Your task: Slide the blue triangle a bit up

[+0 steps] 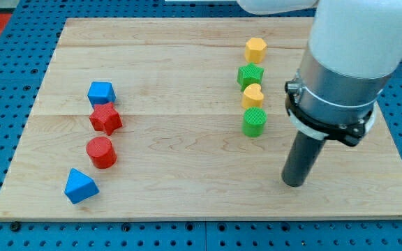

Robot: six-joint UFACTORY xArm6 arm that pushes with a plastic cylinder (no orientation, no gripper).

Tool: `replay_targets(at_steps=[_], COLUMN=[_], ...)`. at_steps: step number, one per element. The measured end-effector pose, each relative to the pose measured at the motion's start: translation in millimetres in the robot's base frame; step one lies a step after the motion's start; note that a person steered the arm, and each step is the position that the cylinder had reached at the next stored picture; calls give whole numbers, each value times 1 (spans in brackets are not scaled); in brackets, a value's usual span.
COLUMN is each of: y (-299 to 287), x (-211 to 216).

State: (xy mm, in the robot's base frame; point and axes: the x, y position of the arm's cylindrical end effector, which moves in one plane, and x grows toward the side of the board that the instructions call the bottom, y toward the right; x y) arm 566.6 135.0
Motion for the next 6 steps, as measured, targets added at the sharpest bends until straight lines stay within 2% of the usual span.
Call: replay_targets(at_steps=[1, 2, 3, 5, 6], y=[23, 6, -21, -207, -313], x=[-17, -56, -51, 18, 30])
